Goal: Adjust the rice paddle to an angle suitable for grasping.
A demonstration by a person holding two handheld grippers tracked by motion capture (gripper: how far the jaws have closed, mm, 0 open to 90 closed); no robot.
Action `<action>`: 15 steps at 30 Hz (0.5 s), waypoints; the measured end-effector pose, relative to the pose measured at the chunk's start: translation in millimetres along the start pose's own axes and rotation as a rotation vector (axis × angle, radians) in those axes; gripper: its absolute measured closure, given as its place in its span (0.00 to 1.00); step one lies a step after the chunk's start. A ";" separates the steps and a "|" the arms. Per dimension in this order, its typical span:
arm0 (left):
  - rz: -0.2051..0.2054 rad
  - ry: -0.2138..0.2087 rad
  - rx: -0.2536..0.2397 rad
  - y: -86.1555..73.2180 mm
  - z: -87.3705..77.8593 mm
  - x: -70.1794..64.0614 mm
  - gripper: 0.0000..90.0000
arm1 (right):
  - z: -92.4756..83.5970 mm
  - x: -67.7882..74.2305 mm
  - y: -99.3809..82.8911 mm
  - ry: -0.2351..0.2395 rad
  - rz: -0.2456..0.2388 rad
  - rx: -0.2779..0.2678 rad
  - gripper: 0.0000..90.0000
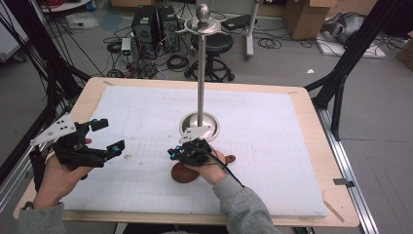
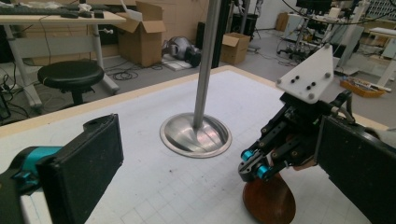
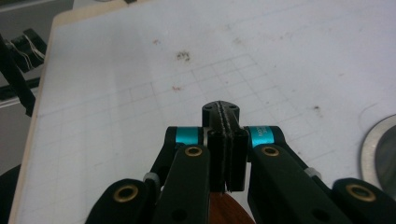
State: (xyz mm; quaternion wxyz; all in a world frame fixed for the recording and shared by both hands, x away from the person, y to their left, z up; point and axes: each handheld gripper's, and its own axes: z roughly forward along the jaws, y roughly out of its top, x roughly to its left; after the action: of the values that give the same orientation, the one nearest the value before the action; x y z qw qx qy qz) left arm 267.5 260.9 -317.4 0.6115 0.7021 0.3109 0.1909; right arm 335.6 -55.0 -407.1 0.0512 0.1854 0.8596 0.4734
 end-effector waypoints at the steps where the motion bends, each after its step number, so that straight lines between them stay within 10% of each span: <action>1: -0.002 0.001 0.000 -0.1 0.0 -0.1 0.02 | 3.3 -0.7 -0.6 0.001 -0.004 0.009 1.00; 15: -0.002 0.000 0.012 -1.9 1.5 -0.1 0.02 | 29.3 -6.7 -3.3 -0.019 0.041 0.134 1.00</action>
State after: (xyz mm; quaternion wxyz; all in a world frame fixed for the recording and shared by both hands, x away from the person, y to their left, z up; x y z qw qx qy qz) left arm 268.0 259.9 -319.6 0.6076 0.7053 0.3128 0.1883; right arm 348.7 -35.8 -426.4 0.0371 0.2102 0.8849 0.4141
